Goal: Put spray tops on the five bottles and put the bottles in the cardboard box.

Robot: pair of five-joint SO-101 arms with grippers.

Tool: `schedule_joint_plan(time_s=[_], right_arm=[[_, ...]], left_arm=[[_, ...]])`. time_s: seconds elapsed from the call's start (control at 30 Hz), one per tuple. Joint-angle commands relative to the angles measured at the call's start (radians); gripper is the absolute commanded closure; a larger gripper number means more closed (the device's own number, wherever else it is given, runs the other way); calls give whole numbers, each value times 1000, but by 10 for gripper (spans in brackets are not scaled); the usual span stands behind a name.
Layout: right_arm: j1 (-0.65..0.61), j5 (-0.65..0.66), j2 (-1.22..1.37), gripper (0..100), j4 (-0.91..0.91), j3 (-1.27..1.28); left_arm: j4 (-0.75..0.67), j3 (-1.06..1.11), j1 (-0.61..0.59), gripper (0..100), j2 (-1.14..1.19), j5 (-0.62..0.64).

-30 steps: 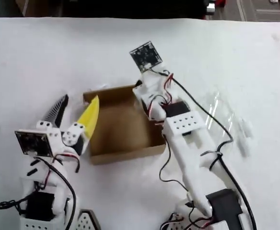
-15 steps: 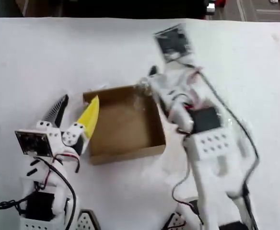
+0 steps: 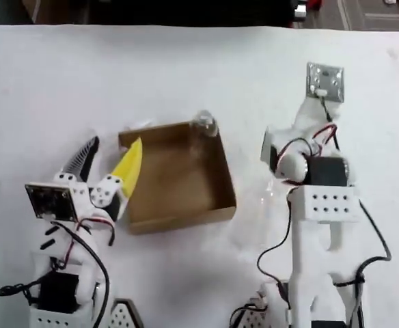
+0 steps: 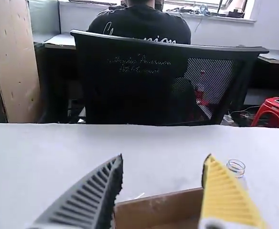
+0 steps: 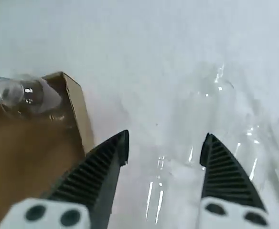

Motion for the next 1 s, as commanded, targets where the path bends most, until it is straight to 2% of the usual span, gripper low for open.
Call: schedule_joint_plan(time_s=[0.0, 0.13, 0.23, 0.97], right_arm=[[28, -17, 10, 785, -139, 107], [28, -17, 10, 785, -334, 244], [28, -18, 4, 786, -415, 305], [27, -17, 10, 785, -423, 311]], left_arm=[[-29, -5, 5, 751, -7, 9], [-31, -5, 5, 751, -7, 9], [-31, -5, 7, 751, -7, 9], [-31, -6, 7, 751, -7, -21]])
